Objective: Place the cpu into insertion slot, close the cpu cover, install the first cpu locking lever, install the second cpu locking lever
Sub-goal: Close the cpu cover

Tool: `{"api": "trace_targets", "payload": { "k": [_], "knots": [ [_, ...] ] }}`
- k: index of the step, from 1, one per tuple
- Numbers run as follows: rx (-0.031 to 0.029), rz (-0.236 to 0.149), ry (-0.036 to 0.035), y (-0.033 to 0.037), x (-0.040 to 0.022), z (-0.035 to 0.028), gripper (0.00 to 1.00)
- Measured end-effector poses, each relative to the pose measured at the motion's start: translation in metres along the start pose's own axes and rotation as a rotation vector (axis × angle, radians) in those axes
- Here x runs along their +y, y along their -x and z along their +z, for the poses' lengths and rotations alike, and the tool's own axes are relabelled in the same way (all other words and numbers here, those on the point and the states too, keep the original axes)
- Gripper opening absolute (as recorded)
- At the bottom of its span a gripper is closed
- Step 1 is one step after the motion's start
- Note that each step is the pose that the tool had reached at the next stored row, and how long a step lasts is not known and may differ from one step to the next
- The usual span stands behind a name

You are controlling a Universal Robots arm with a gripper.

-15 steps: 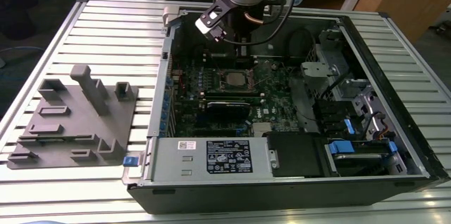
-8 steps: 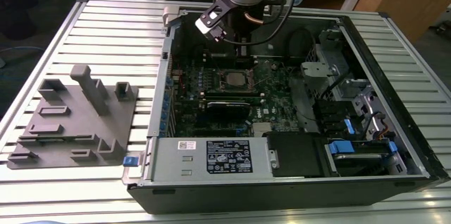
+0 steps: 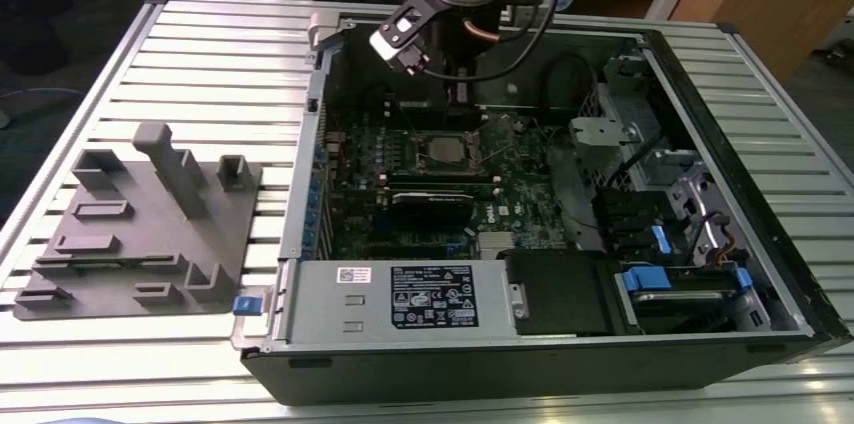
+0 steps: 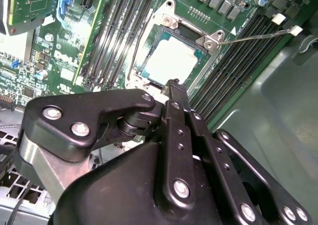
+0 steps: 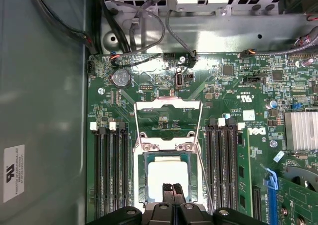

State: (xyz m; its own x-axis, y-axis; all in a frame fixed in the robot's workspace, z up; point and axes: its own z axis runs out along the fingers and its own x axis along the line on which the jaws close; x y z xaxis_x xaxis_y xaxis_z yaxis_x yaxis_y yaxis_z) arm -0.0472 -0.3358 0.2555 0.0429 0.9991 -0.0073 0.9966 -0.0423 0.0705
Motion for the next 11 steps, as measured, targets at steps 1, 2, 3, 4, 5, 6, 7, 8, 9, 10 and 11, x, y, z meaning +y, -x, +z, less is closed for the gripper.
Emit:
{"api": "trace_targets", "payload": {
  "k": [1, 2, 3, 4, 5, 6, 7, 8, 9, 10, 11],
  "knots": [
    [0.0, 0.0, 0.0, 0.0, 0.0001, -0.0012, 0.11],
    [0.0, 0.0, 0.0, 0.0, 0.0002, -0.0025, 0.11],
    [0.0, 0.0, 0.0, 0.0, 0.0003, -0.0037, 0.11],
    [0.0, 0.0, 0.0, 0.0, 0.0003, -0.0047, 0.11],
    [0.0, 0.0, 0.0, 0.0001, 0.0004, -0.0054, 0.11],
    [0.0002, 0.0, 0.0001, 0.0, 0.0004, -0.0054, 0.11],
    [0.0004, 0.0, 0.0003, 0.0, 0.0004, -0.0055, 0.11],
    [0.0004, 0.0, 0.0002, 0.0, 0.0004, -0.0055, 0.11],
    [0.0, 0.0, 0.0, 0.0, 0.0004, -0.0057, 0.11],
    [0.0, 0.0, 0.0001, 0.0, 0.0004, -0.0057, 0.11],
    [0.0, 0.0, 0.0, 0.0, 0.0004, -0.0057, 0.11]
  ]
}}
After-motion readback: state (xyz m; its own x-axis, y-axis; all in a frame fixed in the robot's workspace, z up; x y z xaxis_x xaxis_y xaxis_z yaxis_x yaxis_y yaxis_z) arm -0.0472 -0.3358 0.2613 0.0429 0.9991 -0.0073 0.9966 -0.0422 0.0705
